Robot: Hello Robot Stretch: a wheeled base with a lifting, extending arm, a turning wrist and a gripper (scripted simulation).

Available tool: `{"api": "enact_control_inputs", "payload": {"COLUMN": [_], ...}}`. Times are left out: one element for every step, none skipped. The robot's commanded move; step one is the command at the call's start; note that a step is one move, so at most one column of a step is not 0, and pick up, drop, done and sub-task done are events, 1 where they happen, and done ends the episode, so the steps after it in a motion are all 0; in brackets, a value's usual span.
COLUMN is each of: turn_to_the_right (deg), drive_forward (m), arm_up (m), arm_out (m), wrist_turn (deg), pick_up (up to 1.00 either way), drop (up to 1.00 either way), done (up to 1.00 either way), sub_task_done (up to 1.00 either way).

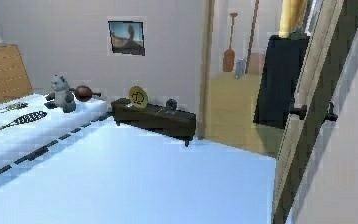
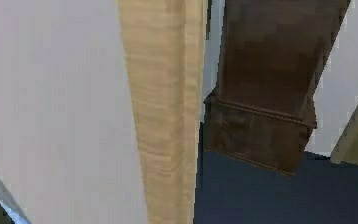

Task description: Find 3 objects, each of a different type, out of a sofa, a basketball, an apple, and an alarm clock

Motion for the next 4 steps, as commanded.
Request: {"api": "enact_control_inputs", "payload": {"turn_to_the_right": [9.0, 0.0, 6.0, 0.0], "drive_forward": [0.00, 1.00, 0.00, 0.15], "arm_up": [0.00, 0.00, 0.00, 0.00], "arm_out": [0.00, 0.00, 0.00, 0.00], "wrist_turn": [0.0, 0.0, 0.0, 0.0], "pick_up": [0.00, 0.00, 0.00, 0.00], "drop": [0.00, 0.00, 0.00, 0.00], "done": [0.00, 0.00, 0.00, 0.00], "sub_task_done": [0.00, 0.00, 0.00, 0.00]}}
